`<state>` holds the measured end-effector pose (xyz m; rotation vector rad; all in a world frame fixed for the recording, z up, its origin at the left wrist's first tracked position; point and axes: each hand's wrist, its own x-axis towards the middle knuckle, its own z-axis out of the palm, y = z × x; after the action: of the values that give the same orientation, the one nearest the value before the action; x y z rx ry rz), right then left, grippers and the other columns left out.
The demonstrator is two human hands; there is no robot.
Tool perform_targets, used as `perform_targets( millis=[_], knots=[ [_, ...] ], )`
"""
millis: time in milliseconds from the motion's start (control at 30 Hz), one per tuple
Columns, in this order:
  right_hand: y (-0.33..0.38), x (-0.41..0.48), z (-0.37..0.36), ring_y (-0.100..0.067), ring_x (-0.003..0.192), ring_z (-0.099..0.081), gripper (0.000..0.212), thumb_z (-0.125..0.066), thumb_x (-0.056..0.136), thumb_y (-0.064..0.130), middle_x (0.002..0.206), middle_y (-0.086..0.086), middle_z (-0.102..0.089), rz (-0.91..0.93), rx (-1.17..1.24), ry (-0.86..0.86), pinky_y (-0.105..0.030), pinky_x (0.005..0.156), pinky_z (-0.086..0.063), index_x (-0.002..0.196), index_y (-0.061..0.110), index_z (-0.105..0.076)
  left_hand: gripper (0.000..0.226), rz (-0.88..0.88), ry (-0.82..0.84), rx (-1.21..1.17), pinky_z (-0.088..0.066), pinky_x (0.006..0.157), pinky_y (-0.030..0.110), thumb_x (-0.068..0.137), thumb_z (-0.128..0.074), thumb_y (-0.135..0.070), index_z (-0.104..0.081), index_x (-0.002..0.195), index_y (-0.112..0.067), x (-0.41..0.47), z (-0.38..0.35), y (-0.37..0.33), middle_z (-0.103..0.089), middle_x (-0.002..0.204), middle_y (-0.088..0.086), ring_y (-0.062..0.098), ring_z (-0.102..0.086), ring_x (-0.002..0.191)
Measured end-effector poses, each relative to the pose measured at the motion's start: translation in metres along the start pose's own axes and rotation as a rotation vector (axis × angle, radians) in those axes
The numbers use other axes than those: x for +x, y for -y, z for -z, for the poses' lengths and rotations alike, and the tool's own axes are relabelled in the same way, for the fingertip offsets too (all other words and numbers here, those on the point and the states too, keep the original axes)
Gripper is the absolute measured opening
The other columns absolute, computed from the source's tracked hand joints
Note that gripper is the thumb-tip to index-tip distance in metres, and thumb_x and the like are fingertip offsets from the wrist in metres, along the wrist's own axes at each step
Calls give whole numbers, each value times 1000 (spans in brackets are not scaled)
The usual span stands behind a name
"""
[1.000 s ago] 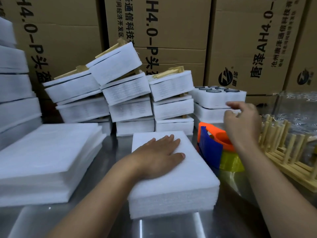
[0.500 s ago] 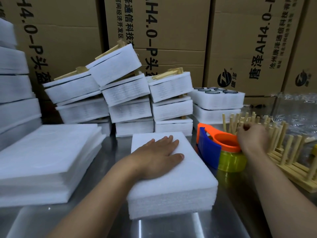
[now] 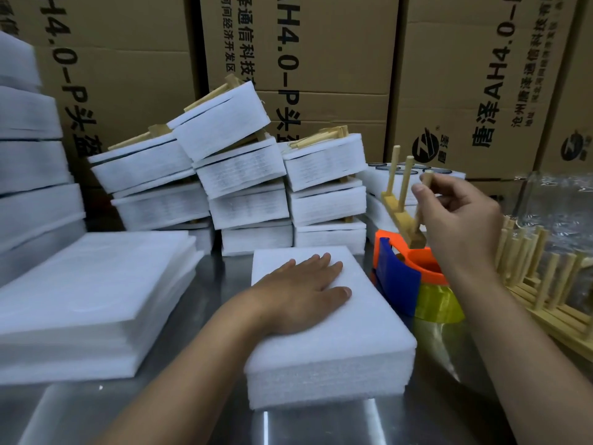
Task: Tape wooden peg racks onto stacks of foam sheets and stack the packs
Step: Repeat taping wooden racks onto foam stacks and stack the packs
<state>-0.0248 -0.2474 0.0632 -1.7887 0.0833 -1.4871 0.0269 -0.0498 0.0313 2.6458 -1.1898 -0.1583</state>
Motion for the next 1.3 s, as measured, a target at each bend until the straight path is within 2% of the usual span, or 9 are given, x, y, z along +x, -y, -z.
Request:
perform_targets(
  millis=[133,367,467,567,733,933,1033,1133,1300],
  knots=[
    [23,-3,3,-2,52,-56,14,-66,88,11,59,10,-64,-95,324,146,-15,53,-49,89,25,-69,58,4,5,8,8,115,24,98,-21,-53,-4,151,-34,1,0,0,6,158,-16,-3,10,142],
    [38,-15,-3,-8,37,-48,3,-74,76,17,49,0,-61,-169,466,431,-19,38,-41,74,19,-75,59,-3,-15,16,7,113,24,98,-22,-53,-6,151,-33,2,0,0,4,158,-14,-1,8,143],
    [38,-17,-3,-10,32,-45,22,-74,63,41,41,0,-56,-167,477,573,-15,36,-35,65,19,-76,58,-9,-25,15,6,114,25,97,-23,-52,-6,150,-35,1,1,-1,3,158,-12,0,7,143],
    [37,-19,-7,-11,32,-48,33,-73,66,51,48,-3,-61,-207,517,680,-16,34,-35,67,18,-77,60,-20,-23,9,5,114,26,96,-22,-54,-5,151,-37,1,2,-2,1,159,-10,1,6,144],
    [31,-20,-14,-12,31,-43,54,-56,80,57,47,-8,-55,-361,581,586,-18,34,-32,62,9,-73,60,-11,-22,9,5,115,26,96,-23,-55,-6,151,-36,1,2,-2,1,159,-11,0,6,143],
    [16,-19,-21,-8,35,-39,57,-50,94,33,38,5,-46,-517,286,361,-13,35,-29,39,17,-54,61,-7,-10,-9,6,115,26,96,-22,-56,-4,151,-36,0,1,-2,3,158,-13,-1,8,143],
    [7,-16,-20,-8,37,-37,52,-56,88,32,37,7,-45,-518,-31,540,-20,42,-31,38,17,-54,61,-10,-13,-13,6,116,26,96,-22,-56,-4,151,-38,1,1,-2,3,158,-13,-1,8,143],
    [4,-18,-19,-9,35,-32,40,-60,83,38,44,4,-43,-543,-123,826,-20,41,-26,49,18,-58,58,-32,-21,-22,4,118,31,96,-23,-56,-4,149,-43,2,0,-1,2,159,-13,-1,7,143],
    [2,-19,-20,-8,35,-33,26,-66,75,37,47,3,-45,-535,-117,885,-17,35,-26,65,15,-54,55,-75,-64,-64,2,118,32,95,-27,-56,-10,147,-49,5,-2,1,-3,158,-17,-2,3,143]
  ],
)
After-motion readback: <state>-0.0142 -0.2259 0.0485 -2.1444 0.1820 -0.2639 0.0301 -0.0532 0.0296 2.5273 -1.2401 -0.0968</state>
